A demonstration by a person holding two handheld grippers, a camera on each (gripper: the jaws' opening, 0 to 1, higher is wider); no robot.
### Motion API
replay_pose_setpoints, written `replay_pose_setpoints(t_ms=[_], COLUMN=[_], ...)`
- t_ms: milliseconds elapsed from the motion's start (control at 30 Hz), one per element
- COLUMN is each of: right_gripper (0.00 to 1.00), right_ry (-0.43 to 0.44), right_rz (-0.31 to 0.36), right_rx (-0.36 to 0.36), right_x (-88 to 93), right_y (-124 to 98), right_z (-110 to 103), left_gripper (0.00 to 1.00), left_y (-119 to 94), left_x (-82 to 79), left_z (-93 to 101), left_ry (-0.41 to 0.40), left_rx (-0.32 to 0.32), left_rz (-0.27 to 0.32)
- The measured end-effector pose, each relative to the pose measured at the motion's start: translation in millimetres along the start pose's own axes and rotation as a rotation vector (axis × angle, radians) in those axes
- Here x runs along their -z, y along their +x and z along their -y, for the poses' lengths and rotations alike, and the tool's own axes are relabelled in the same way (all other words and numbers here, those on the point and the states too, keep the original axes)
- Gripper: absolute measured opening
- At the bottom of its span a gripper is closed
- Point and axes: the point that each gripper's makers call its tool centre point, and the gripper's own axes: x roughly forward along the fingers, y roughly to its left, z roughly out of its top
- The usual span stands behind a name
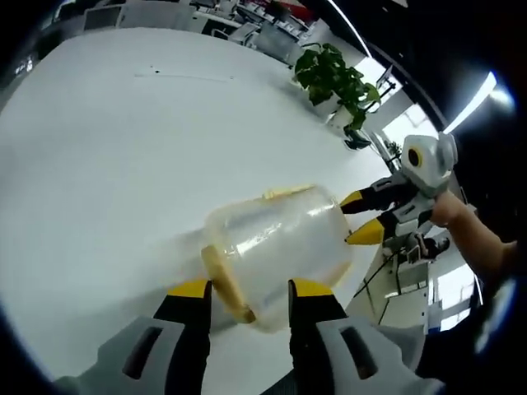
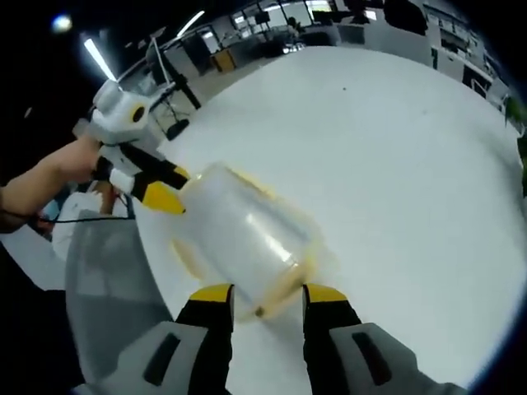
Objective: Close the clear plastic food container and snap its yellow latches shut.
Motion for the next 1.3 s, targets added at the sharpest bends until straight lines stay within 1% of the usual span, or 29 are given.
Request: replay_pose_setpoints(t_ms=[267, 433, 567, 700, 800, 900, 933, 967, 1000, 1033, 1200, 1300], right_gripper=[0.3, 0.27, 0.26, 0.26, 0.24, 0.24, 0.24, 0.24, 0.24, 0.24, 0.24, 0.24], right_ry=[-0.016, -0.004, -0.007, -0.01, 0.008, 0.0, -0.002, 0.007, 0.0, -0.004, 0.001, 0.011], right_rz=[-0.002, -0.013, -0.016, -0.005, 0.01, 0.011, 0.008, 0.0, -0.002, -0.007, -0.006, 0.007], right_rx=[0.0, -0.004, -0.004, -0.014, -0.015, -0.017, -0.018, -0.018, -0.019, -0.019, -0.019, -0.021], right_x=[0.4, 0.6, 0.6, 0.8, 0.2, 0.0, -0.1, 0.9, 1.0, 1.5, 1.5, 1.4], right_y=[0, 0, 0, -1, 0, 0, -1, -1, 0, 1, 1, 1], right_z=[-1, -1, -2, -1, 0, 0, -1, -2, -2, -2, -2, -2], left_gripper=[0.35, 0.34, 0.33, 0.32, 0.32, 0.31, 0.3, 0.3, 0.3, 0.3, 0.31, 0.31], left_y=[0, 0, 1, 1, 1, 1, 2, -2, -10, -9, -6, -4], left_x=[0.7, 0.5, 0.1, 0.2, -0.2, -0.3, -0.9, -1.6, -0.5, -0.4, -0.7, -0.8], left_z=[1.8, 1.7, 1.6, 1.7, 1.5, 2.7, 3.0, 4.9, 1.3, 1.2, 1.1, 2.6], left_ry=[0.006, 0.01, 0.012, 0.004, 0.004, -0.005, -0.032, -0.023, -0.022, -0.018, -0.03, -0.034], left_rx=[-0.009, -0.009, -0.007, -0.001, -0.006, -0.008, -0.003, 0.026, 0.002, -0.011, -0.01, -0.013], left_rz=[-0.011, -0.012, -0.016, -0.015, -0.014, -0.01, -0.005, -0.004, -0.01, -0.013, -0.01, -0.01])
